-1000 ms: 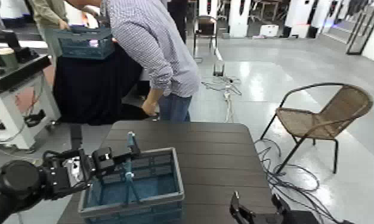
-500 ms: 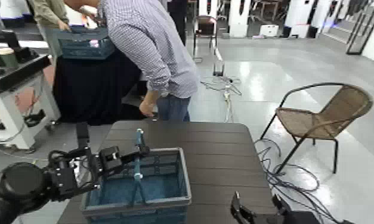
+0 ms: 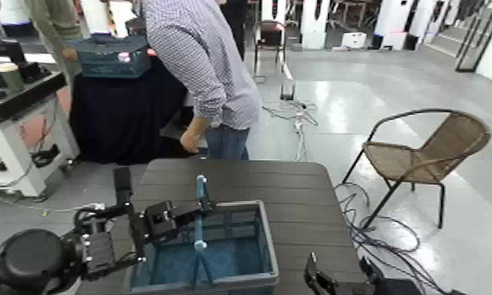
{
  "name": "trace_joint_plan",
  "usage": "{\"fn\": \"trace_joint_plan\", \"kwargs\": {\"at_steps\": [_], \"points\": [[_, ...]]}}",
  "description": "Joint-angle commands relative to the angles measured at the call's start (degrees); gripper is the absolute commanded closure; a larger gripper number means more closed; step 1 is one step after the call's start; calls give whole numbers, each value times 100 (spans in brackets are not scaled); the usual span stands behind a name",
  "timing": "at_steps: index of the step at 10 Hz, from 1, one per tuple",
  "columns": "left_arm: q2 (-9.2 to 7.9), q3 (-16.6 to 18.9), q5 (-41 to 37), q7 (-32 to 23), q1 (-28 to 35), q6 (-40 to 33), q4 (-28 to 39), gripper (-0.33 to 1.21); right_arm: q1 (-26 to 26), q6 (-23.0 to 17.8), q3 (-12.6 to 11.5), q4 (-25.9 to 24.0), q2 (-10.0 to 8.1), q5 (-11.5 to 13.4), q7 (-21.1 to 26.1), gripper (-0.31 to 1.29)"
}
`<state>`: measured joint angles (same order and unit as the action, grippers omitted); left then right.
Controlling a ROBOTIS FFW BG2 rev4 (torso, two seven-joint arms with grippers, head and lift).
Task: Grasp the handle of the crate.
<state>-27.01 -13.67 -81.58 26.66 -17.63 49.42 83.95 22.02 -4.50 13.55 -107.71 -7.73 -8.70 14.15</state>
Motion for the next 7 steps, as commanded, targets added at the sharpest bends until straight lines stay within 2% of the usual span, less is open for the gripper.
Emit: {"fn": "trace_joint_plan", "kwargs": {"at_steps": [1,3,5,7], "points": [[126,189,-279,-354,374,208,543,119,12,-16,-11,4,0,0,9,15],[223,216,-411,-503,568,279,736,119,12,-16,-11,13,0,-9,9,15],[311,93,-692,-635,779,270,895,119,4,-43,-11,31,0,-9,9,15],[311,-101,-885,-653,832,173,930,119,-5,-34,-11,31,-9,-9,9,15]]}}
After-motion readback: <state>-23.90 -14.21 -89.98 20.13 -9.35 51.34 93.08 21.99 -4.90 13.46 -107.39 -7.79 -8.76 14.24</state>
